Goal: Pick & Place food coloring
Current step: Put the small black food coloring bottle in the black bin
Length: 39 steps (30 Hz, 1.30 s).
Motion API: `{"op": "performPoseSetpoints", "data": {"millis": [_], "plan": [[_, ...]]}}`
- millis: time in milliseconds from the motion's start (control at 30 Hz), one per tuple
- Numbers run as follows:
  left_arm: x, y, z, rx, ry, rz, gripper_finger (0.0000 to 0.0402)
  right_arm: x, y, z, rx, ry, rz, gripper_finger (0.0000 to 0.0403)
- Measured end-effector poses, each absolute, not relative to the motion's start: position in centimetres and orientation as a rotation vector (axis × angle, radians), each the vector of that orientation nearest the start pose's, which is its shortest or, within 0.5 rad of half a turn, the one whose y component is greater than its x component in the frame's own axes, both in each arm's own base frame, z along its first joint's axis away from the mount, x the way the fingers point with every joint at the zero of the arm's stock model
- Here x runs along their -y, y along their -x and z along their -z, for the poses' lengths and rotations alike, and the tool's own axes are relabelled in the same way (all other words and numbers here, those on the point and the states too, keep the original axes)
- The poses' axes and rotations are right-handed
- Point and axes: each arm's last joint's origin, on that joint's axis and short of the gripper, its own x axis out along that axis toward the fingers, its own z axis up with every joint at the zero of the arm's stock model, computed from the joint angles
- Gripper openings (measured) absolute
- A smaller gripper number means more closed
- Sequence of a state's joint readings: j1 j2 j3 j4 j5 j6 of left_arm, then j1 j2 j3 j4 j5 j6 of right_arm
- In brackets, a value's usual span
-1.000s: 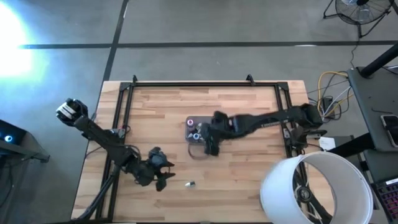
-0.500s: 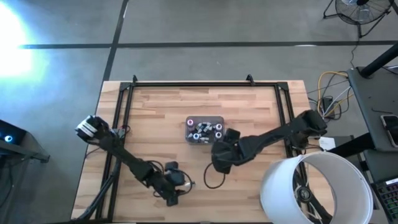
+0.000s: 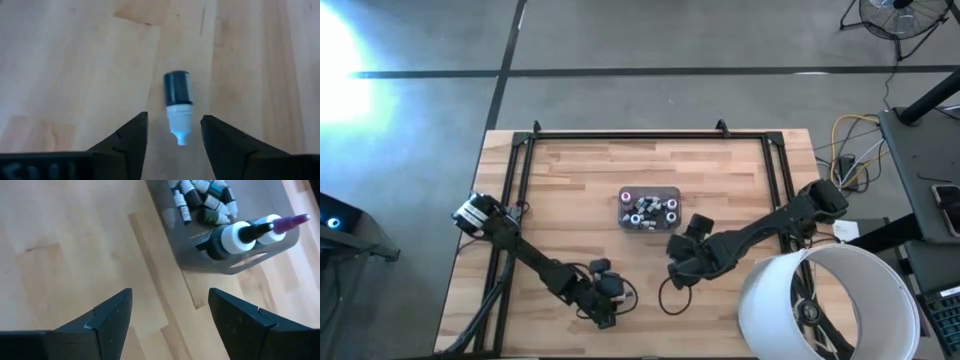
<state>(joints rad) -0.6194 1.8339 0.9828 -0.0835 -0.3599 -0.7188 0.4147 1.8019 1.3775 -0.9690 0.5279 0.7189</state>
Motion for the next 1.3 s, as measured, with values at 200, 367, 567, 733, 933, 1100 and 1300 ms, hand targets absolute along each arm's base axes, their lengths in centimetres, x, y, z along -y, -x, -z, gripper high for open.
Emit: {"op": "performPoseSetpoints", "data": {"millis": [200, 367, 567, 733, 933, 1100, 1300], "plan": [[19.2, -29.3, -13.3, -0.865, 0.189, -0.07, 0.011, -12.3, -32.2, -22.3, -1.073, 0.034, 0.557, 0.0251], [19.2, -29.3, -13.0, -0.866, 0.165, -0.072, 0.0088, -12.3, -32.1, -22.2, -1.075, 0.039, 0.56, 0.0251], [19.1, -29.7, -13.2, -0.855, 0.105, -0.028, 0.0073, -12.2, -32.0, -21.8, -1.083, 0.049, 0.567, 0.0246], [18.7, -30.0, -13.4, -0.857, 0.085, -0.011, 0.0049, -12.1, -31.8, -21.6, -1.089, 0.034, 0.588, 0.0244], [16.7, -30.4, -15.4, -0.834, 0.11, -0.077, 0.0023, -12.2, -30.6, -23.4, -1.004, -0.003, 0.649, 0.023], [13.9, -30.2, -20.3, -0.69, 0.12, -0.183, 0.0021, -11.4, -28.7, -25.3, -0.938, -0.023, 0.745, 0.022], [7.9, -30.4, -25.8, -0.474, 0.125, -0.408, 0.0021, -10.6, -27.3, -25.7, -0.897, -0.069, 0.803, 0.0221]]}}
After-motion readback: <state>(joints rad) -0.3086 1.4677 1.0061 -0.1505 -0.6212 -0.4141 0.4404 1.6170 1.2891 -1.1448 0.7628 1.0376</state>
